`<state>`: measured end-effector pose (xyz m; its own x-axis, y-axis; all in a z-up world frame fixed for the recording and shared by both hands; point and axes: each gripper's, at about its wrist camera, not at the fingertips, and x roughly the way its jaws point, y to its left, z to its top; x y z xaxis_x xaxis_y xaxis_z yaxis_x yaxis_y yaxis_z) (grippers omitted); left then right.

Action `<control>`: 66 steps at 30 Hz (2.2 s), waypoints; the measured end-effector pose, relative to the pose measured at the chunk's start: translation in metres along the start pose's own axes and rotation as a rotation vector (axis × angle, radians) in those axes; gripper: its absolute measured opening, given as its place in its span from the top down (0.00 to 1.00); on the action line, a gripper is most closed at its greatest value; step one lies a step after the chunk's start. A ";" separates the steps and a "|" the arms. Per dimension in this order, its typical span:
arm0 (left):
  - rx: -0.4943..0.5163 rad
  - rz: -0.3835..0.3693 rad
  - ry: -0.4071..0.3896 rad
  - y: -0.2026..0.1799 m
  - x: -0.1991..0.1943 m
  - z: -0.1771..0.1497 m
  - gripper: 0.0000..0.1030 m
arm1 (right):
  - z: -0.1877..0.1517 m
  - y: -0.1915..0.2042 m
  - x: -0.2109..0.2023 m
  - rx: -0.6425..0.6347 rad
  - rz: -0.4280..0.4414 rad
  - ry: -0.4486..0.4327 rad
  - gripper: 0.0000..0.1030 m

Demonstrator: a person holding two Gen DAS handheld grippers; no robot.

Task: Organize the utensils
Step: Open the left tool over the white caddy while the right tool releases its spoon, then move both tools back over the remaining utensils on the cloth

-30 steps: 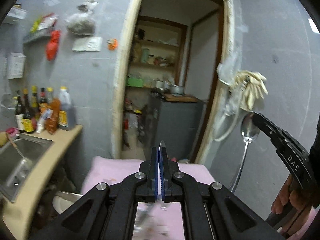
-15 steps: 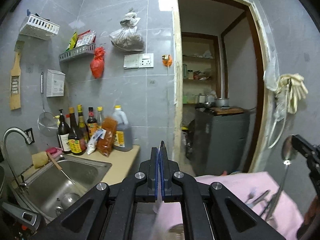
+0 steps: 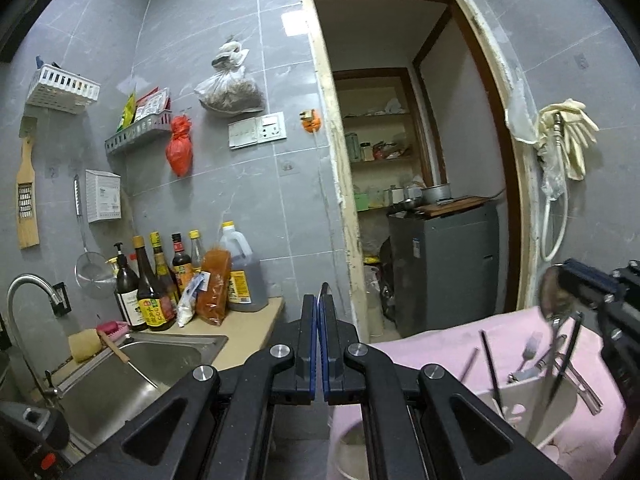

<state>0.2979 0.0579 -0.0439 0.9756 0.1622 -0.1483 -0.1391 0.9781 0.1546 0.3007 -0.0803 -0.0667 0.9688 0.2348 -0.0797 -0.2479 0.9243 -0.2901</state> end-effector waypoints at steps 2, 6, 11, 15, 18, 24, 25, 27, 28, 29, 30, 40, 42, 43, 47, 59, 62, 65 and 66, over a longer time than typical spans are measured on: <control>0.017 -0.011 -0.003 -0.008 -0.005 -0.004 0.98 | -0.001 0.001 0.001 -0.007 0.014 0.007 0.98; 0.042 -0.049 0.015 -0.017 -0.009 -0.010 0.97 | -0.008 0.003 0.002 0.016 0.047 0.053 0.98; -0.050 -0.150 0.082 -0.012 -0.014 -0.011 0.94 | -0.012 -0.012 -0.005 0.120 0.109 0.091 0.71; -0.155 -0.218 0.162 -0.006 -0.011 -0.015 0.92 | -0.011 -0.035 -0.014 0.208 0.122 0.093 0.65; -0.271 -0.259 0.218 0.002 -0.008 -0.016 0.86 | -0.004 -0.065 -0.027 0.267 0.093 0.070 0.57; -0.372 -0.240 0.197 -0.003 -0.025 -0.002 0.52 | 0.005 -0.144 -0.054 0.326 -0.012 0.047 0.21; -0.373 -0.233 0.193 -0.009 -0.029 0.004 0.44 | 0.007 -0.153 -0.058 0.324 -0.024 0.044 0.16; -0.369 -0.222 0.171 -0.022 -0.038 0.015 0.30 | 0.008 -0.175 -0.065 0.308 -0.054 0.038 0.06; -0.367 -0.221 0.158 -0.029 -0.043 0.020 0.21 | 0.009 -0.185 -0.068 0.300 -0.066 0.036 0.02; -0.365 -0.219 0.145 -0.037 -0.047 0.026 0.14 | 0.011 -0.193 -0.071 0.292 -0.077 0.035 0.01; -0.362 -0.217 0.137 -0.046 -0.049 0.032 0.11 | 0.012 -0.202 -0.072 0.284 -0.088 0.037 0.01; -0.255 -0.206 0.066 -0.136 -0.064 0.064 0.00 | 0.011 -0.257 -0.091 0.241 -0.175 0.047 0.01; -0.238 -0.225 0.071 -0.155 -0.065 0.065 0.00 | 0.006 -0.265 -0.094 0.239 -0.181 0.057 0.01; -0.235 -0.232 0.075 -0.160 -0.065 0.065 0.00 | 0.002 -0.268 -0.095 0.238 -0.184 0.063 0.01; -0.223 -0.264 0.109 -0.187 -0.062 0.059 0.00 | -0.012 -0.281 -0.094 0.237 -0.183 0.091 0.01; -0.174 -0.279 0.236 -0.238 -0.034 0.036 0.00 | -0.079 -0.314 -0.062 0.305 -0.094 0.230 0.01; -0.118 -0.267 0.267 -0.251 -0.026 0.030 0.00 | -0.101 -0.322 -0.044 0.342 -0.024 0.296 0.01; -0.069 -0.272 0.323 -0.263 -0.014 0.021 0.00 | -0.122 -0.326 -0.026 0.376 0.026 0.356 0.01; -0.063 -0.275 0.348 -0.266 -0.009 0.016 0.00 | -0.128 -0.328 -0.021 0.387 0.041 0.370 0.02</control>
<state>0.3293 -0.2056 -0.0676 0.8637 -0.0813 -0.4974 0.0967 0.9953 0.0051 0.3612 -0.4265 -0.0918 0.8745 0.2160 -0.4343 -0.1977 0.9763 0.0876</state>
